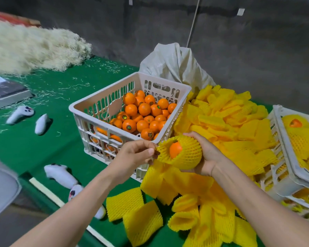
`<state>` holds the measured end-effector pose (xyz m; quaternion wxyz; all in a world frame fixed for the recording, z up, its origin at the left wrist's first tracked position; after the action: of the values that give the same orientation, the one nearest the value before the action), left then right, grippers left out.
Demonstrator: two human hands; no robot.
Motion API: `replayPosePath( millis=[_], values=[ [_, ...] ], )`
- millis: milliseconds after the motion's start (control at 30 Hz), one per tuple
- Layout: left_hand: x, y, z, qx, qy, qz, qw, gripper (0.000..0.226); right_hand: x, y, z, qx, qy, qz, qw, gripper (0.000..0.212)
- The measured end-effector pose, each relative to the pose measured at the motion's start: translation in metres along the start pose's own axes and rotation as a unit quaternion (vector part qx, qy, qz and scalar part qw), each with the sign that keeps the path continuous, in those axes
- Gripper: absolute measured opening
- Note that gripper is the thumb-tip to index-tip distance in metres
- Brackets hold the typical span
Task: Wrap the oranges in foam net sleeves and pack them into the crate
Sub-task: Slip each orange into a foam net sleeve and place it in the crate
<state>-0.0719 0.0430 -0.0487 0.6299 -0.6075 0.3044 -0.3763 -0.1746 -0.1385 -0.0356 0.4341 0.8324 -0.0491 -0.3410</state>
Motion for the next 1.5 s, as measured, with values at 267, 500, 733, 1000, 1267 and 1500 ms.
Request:
replayPosePath(
  millis=[267,500,733,1000,1267,1500],
  values=[
    [-0.017,0.057,-0.005,-0.048,-0.309,0.104,0.944,0.014,0.005,-0.002,0.0,-0.016,-0.02,0.043,0.999,0.02],
    [0.002,0.054,0.001,0.191,-0.345,0.048,0.918,0.014,0.005,0.001,0.001,-0.003,-0.011,0.052,0.999,0.02],
    [0.007,0.06,0.013,0.351,-0.354,0.021,0.866,0.03,0.002,0.002,-0.001,0.01,-0.004,0.059,0.998,0.018],
    [-0.008,0.016,-0.013,0.326,-0.304,-0.213,0.869,0.028,-0.004,0.01,-0.002,0.031,-0.002,0.101,0.994,0.017],
    [0.04,-0.058,-0.076,0.058,-0.04,0.062,0.996,0.087,-0.021,0.031,0.014,-0.112,-0.146,0.391,0.902,0.016],
    [0.084,-0.057,-0.115,0.127,0.15,0.038,0.98,0.055,-0.053,0.039,0.042,-0.226,-0.238,0.538,0.777,0.034]
  ],
)
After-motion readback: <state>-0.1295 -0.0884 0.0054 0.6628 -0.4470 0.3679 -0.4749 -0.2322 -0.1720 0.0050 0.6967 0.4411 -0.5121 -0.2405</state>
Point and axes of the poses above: each hand's wrist, its own x-axis towards the middle knuckle, its own z-axis out of the back of the hand, y = z × x, the point moved 2 cm from there along x, towards the middle knuckle, and after that the axes turned 13 degrees about x, right-handed, at the moved point
